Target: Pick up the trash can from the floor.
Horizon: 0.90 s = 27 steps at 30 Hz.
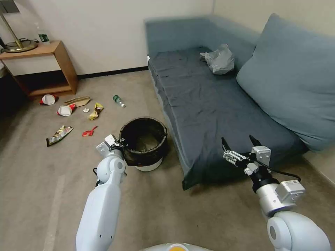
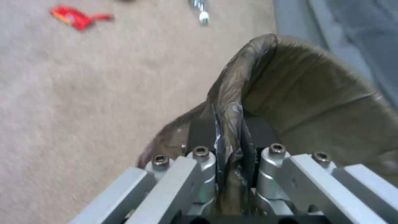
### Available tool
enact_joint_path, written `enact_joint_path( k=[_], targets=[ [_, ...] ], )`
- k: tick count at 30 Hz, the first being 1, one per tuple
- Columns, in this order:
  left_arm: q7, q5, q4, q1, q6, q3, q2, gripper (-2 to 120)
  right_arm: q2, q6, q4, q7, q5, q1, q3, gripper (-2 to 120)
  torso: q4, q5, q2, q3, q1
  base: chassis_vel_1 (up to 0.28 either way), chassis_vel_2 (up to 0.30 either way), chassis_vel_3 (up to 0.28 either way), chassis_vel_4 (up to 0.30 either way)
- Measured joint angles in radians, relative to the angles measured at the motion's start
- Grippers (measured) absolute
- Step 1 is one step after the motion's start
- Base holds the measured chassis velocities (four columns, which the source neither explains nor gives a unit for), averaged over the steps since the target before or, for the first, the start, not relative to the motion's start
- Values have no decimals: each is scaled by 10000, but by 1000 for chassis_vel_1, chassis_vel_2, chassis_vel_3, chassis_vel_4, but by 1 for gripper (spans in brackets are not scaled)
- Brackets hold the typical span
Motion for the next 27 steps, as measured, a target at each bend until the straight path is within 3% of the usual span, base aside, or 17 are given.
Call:
enact_joint_path(
  k=[2, 3, 5, 6, 8, 9, 14, 20, 27],
  targets=[
    [6, -21, -991, 366, 119, -139, 184, 7, -21, 0, 48, 5, 32, -20, 34, 100, 0, 2, 1, 0, 0, 0, 0, 0, 0],
    [6, -21, -991, 366, 119, -139, 184, 7, -21, 0, 48, 5, 32, -20, 34, 100, 0, 2, 1, 0, 0, 0, 0, 0, 0],
    [2, -163, -2171, 759, 309, -335, 350, 7, -29, 0, 132, 10, 65, -46, 56, 100, 1, 2, 1, -1, 1, 0, 0, 0, 0],
    [2, -163, -2171, 759, 309, -335, 350, 7, -29, 0, 132, 10, 65, -46, 56, 100, 1, 2, 1, -1, 1, 0, 0, 0, 0],
    [-6, -474, -3250, 1128, 501, -556, 509, 7, -38, 0, 207, 17, 92, -70, 72, 100, 0, 2, 1, -2, 0, 0, 0, 0, 0],
    [-6, -474, -3250, 1128, 501, -556, 509, 7, -38, 0, 207, 17, 92, -70, 72, 100, 0, 2, 1, -2, 0, 0, 0, 0, 0],
    [-106, -967, -4843, 1798, 755, -851, 638, 7, -33, 31, 321, 25, 112, -153, 71, 100, -1, 1, 2, -2, 0, 0, 0, 0, 0],
    [-183, -1122, -5929, 2155, 860, -909, 606, 7, -16, 95, 413, 27, 113, -289, 44, 100, -2, 3, 2, -2, 0, 0, 0, 0, 0],
    [-238, -1183, -6103, 2208, 862, -959, 541, 7, 15, 241, 463, 48, 113, -474, 50, 100, -2, 2, 2, -2, 0, 0, 0, 0, 0]
  ],
)
